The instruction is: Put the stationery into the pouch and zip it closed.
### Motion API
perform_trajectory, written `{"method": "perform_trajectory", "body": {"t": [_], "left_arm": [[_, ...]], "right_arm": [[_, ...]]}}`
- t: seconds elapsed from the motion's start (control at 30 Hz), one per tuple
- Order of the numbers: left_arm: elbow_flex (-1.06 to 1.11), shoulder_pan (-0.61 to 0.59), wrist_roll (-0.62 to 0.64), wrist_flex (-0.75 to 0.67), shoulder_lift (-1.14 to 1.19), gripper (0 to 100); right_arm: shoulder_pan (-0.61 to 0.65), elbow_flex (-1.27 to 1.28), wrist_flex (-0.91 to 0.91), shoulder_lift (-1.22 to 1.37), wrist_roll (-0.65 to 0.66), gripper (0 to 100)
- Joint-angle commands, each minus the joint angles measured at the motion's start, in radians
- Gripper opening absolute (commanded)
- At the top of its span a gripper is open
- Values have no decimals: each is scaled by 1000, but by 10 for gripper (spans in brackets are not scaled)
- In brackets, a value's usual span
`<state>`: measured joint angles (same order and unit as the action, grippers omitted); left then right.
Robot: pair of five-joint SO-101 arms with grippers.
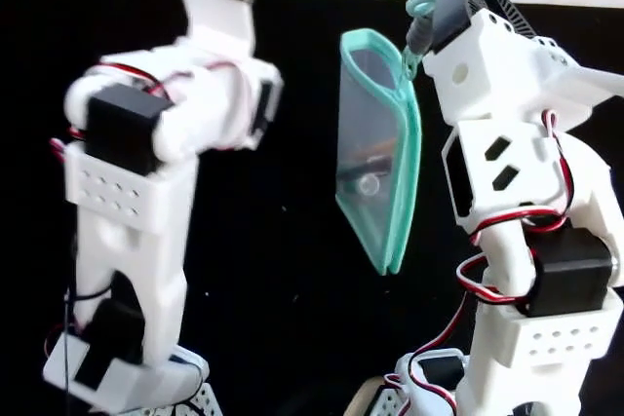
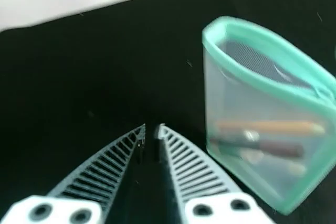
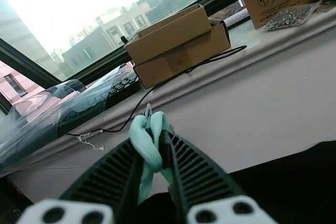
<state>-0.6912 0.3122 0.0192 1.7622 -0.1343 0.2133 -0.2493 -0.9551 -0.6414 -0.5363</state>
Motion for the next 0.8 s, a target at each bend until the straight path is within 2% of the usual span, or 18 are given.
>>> {"method": "perform_trajectory", "body": {"t": [0.0, 0.17, 0.33, 0.53, 0.77], "left_arm": [[99, 117, -2, -2, -79, 171], [185, 203, 0, -2, -105, 269], [189, 209, 6, -3, -113, 288], [193, 213, 215, -98, -124, 288], [189, 360, 436, -189, -117, 289]], "right_arm": [[-4, -4, 8, -4, -15, 5], [-4, -4, 5, -7, -80, 5], [-4, -4, 5, -7, -92, 5], [-4, -4, 4, -7, -92, 5], [-5, -4, 4, -4, -92, 5]]}}
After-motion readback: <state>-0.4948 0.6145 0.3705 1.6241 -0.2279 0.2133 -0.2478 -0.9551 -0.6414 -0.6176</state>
